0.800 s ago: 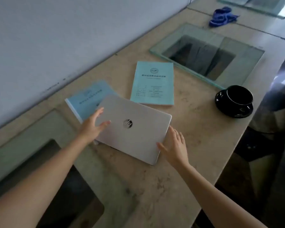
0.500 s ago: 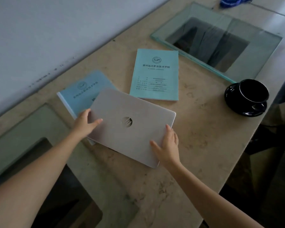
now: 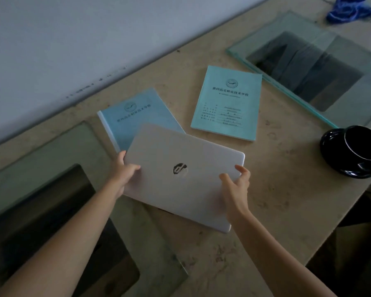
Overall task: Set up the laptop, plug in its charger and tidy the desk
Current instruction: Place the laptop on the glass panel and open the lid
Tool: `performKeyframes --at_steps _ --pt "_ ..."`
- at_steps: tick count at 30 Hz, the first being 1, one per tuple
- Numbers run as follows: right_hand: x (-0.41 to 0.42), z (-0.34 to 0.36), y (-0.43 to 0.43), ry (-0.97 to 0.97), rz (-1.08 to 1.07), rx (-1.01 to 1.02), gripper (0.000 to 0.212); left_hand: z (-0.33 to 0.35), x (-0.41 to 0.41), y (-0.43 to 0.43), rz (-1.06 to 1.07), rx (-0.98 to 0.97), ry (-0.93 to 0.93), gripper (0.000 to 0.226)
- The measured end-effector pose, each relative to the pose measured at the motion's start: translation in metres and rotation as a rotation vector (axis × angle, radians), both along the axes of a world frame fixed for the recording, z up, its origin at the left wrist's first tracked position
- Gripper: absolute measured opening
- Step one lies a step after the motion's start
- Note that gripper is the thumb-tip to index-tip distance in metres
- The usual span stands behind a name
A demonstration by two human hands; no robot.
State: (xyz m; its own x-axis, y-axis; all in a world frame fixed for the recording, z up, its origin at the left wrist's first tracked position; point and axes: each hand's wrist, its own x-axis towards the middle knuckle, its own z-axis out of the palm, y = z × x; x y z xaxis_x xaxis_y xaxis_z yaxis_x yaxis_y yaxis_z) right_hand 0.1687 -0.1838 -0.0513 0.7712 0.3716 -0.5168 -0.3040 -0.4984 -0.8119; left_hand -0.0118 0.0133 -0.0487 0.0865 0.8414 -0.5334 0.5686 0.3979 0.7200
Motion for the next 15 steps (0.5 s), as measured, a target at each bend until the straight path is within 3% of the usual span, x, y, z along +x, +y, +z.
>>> performKeyframes --at_steps 5,15 --pt "-0.021 0.004 0.011 -0.046 0.089 -0.022 0.056 0.01 -0.061 -0.022 0.091 0.036 0.117 0.073" --pt "-0.127 0.025 0.047 -0.123 0.506 0.003 0.054 0.026 -0.204 -0.1 0.438 0.129 0.278 0.056"
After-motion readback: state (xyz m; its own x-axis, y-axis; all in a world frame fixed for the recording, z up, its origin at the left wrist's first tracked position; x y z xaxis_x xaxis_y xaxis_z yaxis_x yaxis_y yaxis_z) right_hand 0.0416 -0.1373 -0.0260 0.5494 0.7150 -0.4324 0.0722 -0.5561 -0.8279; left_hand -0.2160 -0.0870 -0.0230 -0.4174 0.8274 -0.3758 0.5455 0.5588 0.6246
